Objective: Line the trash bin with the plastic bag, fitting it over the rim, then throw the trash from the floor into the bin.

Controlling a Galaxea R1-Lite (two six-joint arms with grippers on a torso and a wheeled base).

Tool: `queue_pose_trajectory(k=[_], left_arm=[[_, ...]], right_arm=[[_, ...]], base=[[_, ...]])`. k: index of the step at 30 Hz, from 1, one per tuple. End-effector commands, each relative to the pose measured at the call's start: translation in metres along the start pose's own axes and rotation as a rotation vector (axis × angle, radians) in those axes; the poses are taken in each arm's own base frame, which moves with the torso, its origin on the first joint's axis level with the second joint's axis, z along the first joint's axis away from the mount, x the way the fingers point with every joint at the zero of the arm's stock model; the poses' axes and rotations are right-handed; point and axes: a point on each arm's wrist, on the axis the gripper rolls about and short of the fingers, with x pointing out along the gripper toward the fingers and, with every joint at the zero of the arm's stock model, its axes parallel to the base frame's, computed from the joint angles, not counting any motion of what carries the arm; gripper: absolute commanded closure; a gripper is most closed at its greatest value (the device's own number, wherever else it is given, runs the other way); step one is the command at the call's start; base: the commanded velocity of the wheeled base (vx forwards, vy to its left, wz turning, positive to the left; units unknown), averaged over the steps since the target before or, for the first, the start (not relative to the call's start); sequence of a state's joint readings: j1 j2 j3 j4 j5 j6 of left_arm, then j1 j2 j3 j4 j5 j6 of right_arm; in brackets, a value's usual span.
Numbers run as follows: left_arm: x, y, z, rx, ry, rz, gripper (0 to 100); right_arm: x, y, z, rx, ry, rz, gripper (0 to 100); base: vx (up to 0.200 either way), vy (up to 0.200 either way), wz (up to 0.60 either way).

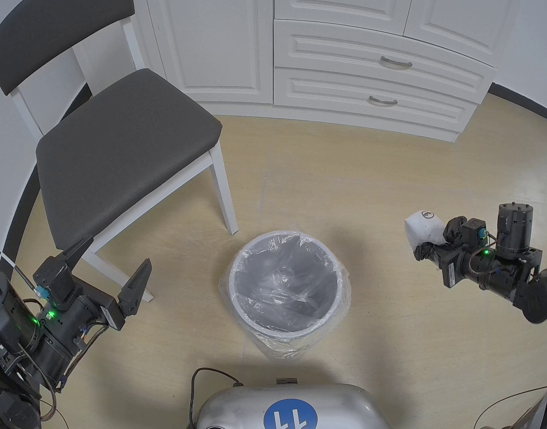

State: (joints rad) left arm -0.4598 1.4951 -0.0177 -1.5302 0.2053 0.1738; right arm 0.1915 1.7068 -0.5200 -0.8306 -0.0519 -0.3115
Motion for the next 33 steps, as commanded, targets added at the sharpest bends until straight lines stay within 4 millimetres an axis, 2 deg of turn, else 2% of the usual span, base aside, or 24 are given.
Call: queue_pose_trajectory(k=[1, 2, 4, 6, 7, 8, 9, 10, 11, 12, 13, 14, 17, 19, 20, 22, 25, 28, 29, 31, 32, 33], left_arm=[[-0.007, -0.001, 0.002, 0.016, -0.014, -0.012, 0], [-0.011, -0.001, 0.006, 0.021, -0.039, -0.019, 0], [-0.012, -0.001, 0.008, 0.022, -0.049, -0.02, 0], [-0.019, -0.001, 0.015, 0.036, -0.091, -0.031, 0], [-0.024, 0.001, 0.02, 0.043, -0.121, -0.031, 0], [-0.025, 0.001, 0.02, 0.043, -0.124, -0.03, 0], [-0.028, 0.002, 0.024, 0.049, -0.149, -0.028, 0], [-0.03, 0.003, 0.025, 0.054, -0.16, -0.027, 0], [-0.03, 0.003, 0.025, 0.054, -0.16, -0.027, 0], [-0.03, 0.003, 0.026, 0.064, -0.162, -0.024, 0], [-0.03, 0.003, 0.026, 0.064, -0.162, -0.024, 0], [-0.03, 0.004, 0.025, 0.069, -0.156, -0.022, 0], [-0.029, 0.006, 0.025, 0.065, -0.153, -0.003, 0], [-0.029, 0.009, 0.024, 0.065, -0.149, 0.012, 0], [-0.029, 0.009, 0.024, 0.065, -0.149, 0.013, 0], [-0.027, 0.01, 0.022, 0.068, -0.133, 0.023, 0], [-0.025, 0.009, 0.02, 0.071, -0.116, 0.012, 0], [-0.024, 0.009, 0.019, 0.072, -0.108, 0.005, 0], [-0.024, 0.009, 0.017, 0.076, -0.099, -0.008, 0], [-0.024, 0.009, 0.017, 0.075, -0.096, -0.01, 0], [-0.024, 0.008, 0.014, 0.081, -0.071, -0.028, 0], [-0.024, 0.008, 0.013, 0.083, -0.061, -0.031, 0]], right_arm=[[-0.035, 0.02, 0.007, -0.06, -0.077, 0.088, 100], [-0.037, 0.028, 0.007, -0.07, -0.061, 0.112, 100], [-0.038, 0.03, 0.008, -0.074, -0.059, 0.119, 100], [-0.038, 0.042, 0.015, -0.097, -0.042, 0.143, 100], [-0.036, 0.049, 0.029, -0.12, -0.044, 0.149, 100], [-0.036, 0.049, 0.03, -0.124, -0.043, 0.149, 100], [-0.035, 0.059, 0.049, -0.182, -0.022, 0.158, 100], [-0.036, 0.064, 0.058, -0.23, 0.007, 0.16, 100], [-0.036, 0.064, 0.058, -0.23, 0.007, 0.16, 100], [-0.037, 0.072, 0.072, -0.303, 0.069, 0.17, 100], [-0.037, 0.072, 0.072, -0.303, 0.069, 0.17, 100], [-0.038, 0.085, 0.081, -0.356, 0.117, 0.209, 100], [-0.031, 0.108, 0.088, -0.41, 0.155, 0.272, 100], [-0.019, 0.122, 0.088, -0.438, 0.177, 0.284, 100], [-0.018, 0.123, 0.088, -0.439, 0.178, 0.284, 100], [0.0, 0.145, 0.087, -0.488, 0.205, 0.261, 100], [0.02, 0.165, 0.083, -0.532, 0.229, 0.256, 100], [0.028, 0.174, 0.079, -0.548, 0.239, 0.265, 100], [0.039, 0.192, 0.069, -0.576, 0.266, 0.289, 100], [0.04, 0.193, 0.067, -0.578, 0.267, 0.291, 100], [0.05, 0.205, 0.057, -0.595, 0.293, 0.304, 100], [0.053, 0.207, 0.055, -0.597, 0.3, 0.307, 100]], base=[[0.0, 0.0, 0.0], [0.0, 0.0, 0.0], [0.0, 0.0, 0.0], [0.0, 0.0, 0.0], [0.0, 0.0, 0.0], [0.0, 0.0, 0.0], [0.0, 0.0, 0.0], [0.0, 0.0, 0.0], [0.0, 0.0, 0.0], [0.0, 0.0, 0.0], [0.0, 0.0, 0.0], [0.0, 0.0, 0.0], [0.0, 0.0, 0.0], [0.0, 0.0, 0.0], [0.0, 0.0, 0.0], [0.0, 0.0, 0.0], [0.0, 0.0, 0.0], [0.0, 0.0, 0.0], [0.0, 0.0, 0.0], [0.0, 0.0, 0.0], [0.0, 0.0, 0.0], [0.0, 0.0, 0.0]])
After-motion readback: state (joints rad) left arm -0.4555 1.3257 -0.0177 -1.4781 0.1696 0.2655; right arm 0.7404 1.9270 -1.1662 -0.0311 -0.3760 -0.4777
